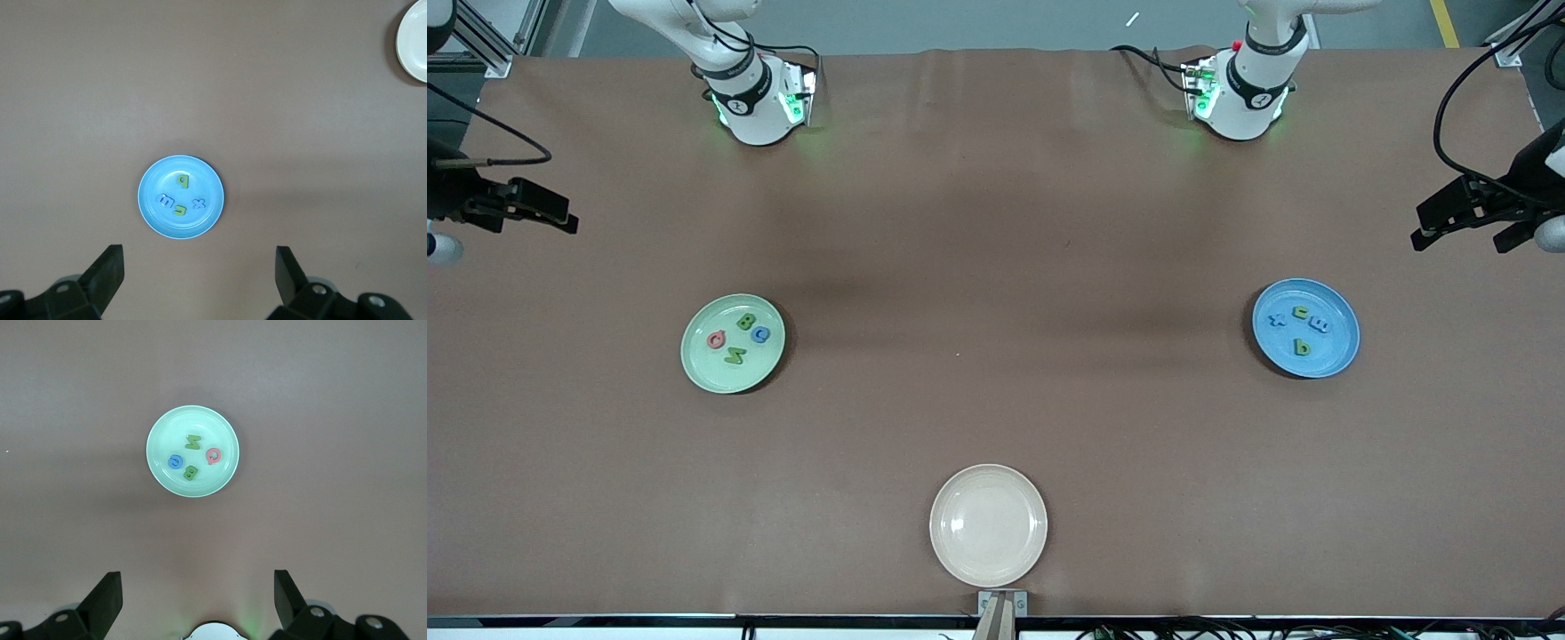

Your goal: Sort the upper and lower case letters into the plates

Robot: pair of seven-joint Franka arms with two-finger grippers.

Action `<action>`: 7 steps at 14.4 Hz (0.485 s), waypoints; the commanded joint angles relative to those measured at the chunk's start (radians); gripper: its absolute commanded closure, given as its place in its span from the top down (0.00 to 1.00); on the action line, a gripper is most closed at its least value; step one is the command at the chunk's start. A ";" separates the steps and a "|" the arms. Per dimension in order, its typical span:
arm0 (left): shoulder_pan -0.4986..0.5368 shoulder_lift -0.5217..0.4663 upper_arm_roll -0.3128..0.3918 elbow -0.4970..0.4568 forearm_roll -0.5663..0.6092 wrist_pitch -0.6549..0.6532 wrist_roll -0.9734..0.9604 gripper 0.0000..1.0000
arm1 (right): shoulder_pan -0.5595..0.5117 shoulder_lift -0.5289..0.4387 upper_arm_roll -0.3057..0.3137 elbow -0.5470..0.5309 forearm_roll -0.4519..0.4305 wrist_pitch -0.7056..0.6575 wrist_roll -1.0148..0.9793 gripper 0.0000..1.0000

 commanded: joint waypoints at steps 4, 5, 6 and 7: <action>0.000 -0.003 -0.004 0.013 0.016 0.001 0.014 1.00 | 0.011 -0.080 0.002 -0.054 -0.003 0.010 -0.003 1.00; 0.000 -0.003 -0.004 0.013 0.016 0.006 0.014 1.00 | 0.012 -0.081 0.002 -0.054 -0.003 0.010 -0.003 1.00; 0.000 -0.003 -0.004 0.013 0.016 0.006 0.014 1.00 | 0.012 -0.087 0.000 -0.054 -0.003 0.008 -0.003 1.00; 0.000 -0.003 -0.004 0.011 0.016 0.006 0.014 1.00 | 0.012 -0.095 0.000 -0.054 -0.003 0.007 -0.003 1.00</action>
